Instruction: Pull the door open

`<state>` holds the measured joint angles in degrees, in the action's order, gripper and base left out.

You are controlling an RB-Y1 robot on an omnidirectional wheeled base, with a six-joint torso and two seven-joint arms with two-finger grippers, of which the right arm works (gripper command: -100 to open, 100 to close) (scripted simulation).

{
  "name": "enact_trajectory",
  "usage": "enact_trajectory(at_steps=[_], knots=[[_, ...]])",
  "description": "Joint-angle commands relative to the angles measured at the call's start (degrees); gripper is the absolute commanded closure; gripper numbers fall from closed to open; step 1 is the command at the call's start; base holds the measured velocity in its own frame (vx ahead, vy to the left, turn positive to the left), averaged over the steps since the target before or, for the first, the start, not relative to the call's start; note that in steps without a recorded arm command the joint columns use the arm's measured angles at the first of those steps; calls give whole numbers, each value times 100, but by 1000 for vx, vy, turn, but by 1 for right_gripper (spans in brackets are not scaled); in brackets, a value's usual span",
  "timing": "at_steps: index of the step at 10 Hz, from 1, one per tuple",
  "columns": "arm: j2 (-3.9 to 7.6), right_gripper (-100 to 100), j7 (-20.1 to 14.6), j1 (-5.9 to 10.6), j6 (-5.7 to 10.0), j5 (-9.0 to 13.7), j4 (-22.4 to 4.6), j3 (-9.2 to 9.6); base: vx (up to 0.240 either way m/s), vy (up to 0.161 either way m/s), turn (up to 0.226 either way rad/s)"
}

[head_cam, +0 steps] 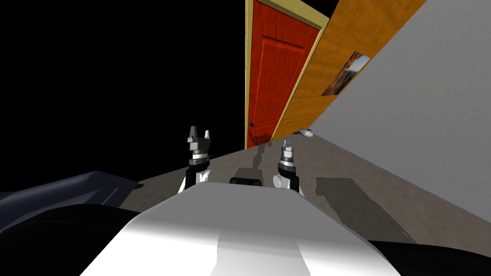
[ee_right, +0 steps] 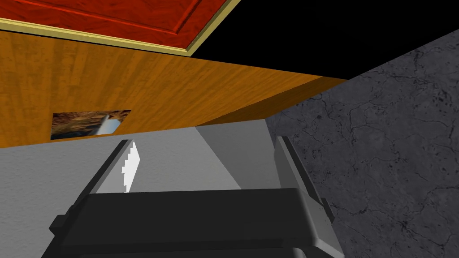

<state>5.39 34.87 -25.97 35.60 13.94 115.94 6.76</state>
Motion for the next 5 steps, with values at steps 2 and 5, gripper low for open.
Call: enact_trajectory(at_steps=[2,5], knots=[[48,-100,375,81,26,105,-267,28,95,-18,121],[110,-100,793,153,95,225,-607,70,106,-24,138]])
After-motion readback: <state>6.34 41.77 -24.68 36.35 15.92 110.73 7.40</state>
